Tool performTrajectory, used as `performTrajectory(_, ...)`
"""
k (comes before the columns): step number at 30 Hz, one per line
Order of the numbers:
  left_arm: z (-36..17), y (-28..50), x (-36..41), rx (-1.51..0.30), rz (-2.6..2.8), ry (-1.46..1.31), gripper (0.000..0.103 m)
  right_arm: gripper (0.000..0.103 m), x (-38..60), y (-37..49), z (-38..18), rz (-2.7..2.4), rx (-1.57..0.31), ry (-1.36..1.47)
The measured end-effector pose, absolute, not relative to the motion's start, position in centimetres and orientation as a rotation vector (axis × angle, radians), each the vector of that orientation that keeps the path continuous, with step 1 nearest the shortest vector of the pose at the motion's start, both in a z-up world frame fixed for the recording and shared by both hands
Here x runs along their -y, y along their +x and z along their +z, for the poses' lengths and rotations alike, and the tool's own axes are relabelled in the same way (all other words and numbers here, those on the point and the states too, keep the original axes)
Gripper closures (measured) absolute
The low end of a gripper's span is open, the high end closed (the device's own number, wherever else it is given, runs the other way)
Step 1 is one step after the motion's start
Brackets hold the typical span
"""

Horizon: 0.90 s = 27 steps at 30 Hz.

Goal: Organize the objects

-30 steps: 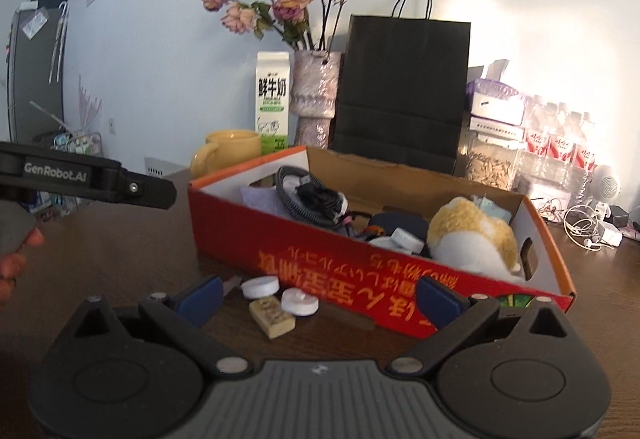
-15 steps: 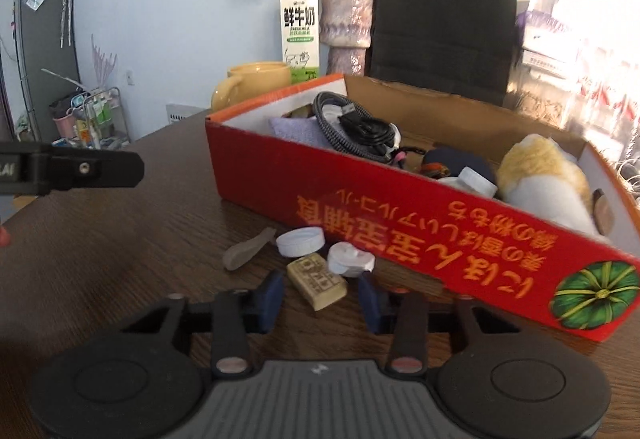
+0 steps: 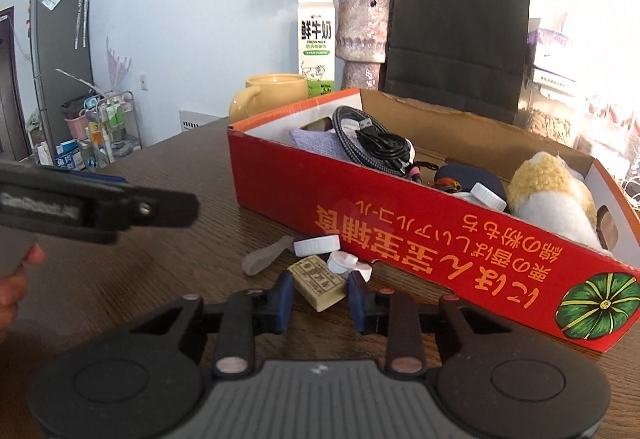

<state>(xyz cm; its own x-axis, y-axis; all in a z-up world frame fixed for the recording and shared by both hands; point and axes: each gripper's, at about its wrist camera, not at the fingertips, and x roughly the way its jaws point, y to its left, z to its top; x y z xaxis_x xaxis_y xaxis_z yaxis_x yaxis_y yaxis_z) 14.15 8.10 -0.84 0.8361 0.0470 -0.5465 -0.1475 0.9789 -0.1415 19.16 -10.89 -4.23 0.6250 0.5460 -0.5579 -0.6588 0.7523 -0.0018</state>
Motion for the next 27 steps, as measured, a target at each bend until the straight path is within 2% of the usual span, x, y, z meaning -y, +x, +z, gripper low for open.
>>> performTrajectory(14, -2.8, 17.2, -4.6, -0.654, 0.065, -0.086, 0.0, 0.075, 15.4, 17.8, -3.1, 0.66, -0.469, -0.129)
performTrajectory(19, -3.2, 18.0, -3.3, -0.665, 0.057, -0.054, 0.006, 0.075, 17.0, 18.1, -2.9, 0.631, -0.457, -0.107)
performTrajectory(24, -3.4, 18.4, -2.5, -0.667, 0.057, -0.038, 0.024, 0.075, 17.6, 18.2, -2.9, 0.618, -0.456, -0.1)
performTrajectory(25, -3.4, 18.4, -2.4, -0.665, 0.062, -0.031, 0.031, 0.075, 17.7, 18.2, -2.9, 0.618, -0.455, -0.101)
performTrajectory(26, -3.4, 18.3, -2.2, -0.659, 0.067, -0.022, 0.049, 0.075, 17.7, 18.2, -2.9, 0.618, -0.454, -0.102)
performTrajectory(27, -3.4, 18.1, -2.1, -0.65, 0.068, -0.015, 0.062, 0.075, 17.6, 18.1, -3.0, 0.618, -0.453, -0.104)
